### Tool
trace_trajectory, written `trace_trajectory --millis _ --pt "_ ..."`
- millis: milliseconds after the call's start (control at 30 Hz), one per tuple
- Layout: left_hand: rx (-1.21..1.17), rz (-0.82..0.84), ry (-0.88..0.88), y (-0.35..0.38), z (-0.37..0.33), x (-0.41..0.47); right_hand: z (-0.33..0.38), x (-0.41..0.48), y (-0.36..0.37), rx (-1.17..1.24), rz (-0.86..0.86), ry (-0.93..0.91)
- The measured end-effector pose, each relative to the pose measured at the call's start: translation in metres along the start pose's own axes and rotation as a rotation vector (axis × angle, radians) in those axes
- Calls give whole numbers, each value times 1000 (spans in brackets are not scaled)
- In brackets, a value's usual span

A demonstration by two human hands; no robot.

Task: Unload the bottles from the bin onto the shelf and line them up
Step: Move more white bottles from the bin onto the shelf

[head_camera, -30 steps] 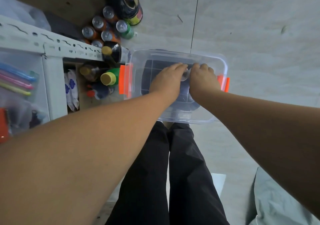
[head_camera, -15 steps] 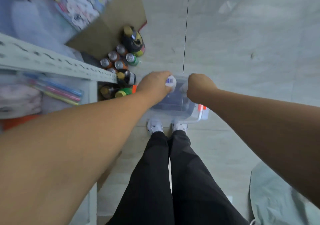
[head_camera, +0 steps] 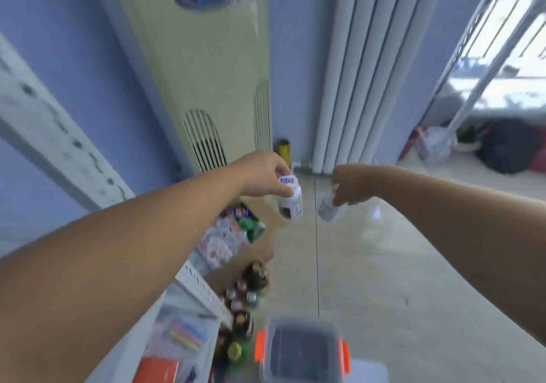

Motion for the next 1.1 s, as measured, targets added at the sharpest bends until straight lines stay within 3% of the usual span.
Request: trace_trajectory --millis 133,267,467,800,1100 --pt "72 -70 32 -86 -40 -37 12 -53 -98 -131 -60 -10" --pt "110 -188 8 -146 -69 -82 24 -99 -174 -77 -109 -40" --pt "119 -301 -133 -182 -96 -172 66 -164 -224 31 -187 -230" --pt "-22 -469 -559 -143 -82 -387 216 -219 -163 -92 -94 -699" --pt "-19 -596 -923 -86 -73 -613 372 -344 -72 -294 -149 -1096"
Point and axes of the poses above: each hand's wrist, its own x-axis towards the middle knuckle, its own y-axis out of the palm, z = x × y, the point moved 3 cm from there along x, towards the middle knuckle, and after that the axes turned 2 degrees about z, right-handed, at the moved point
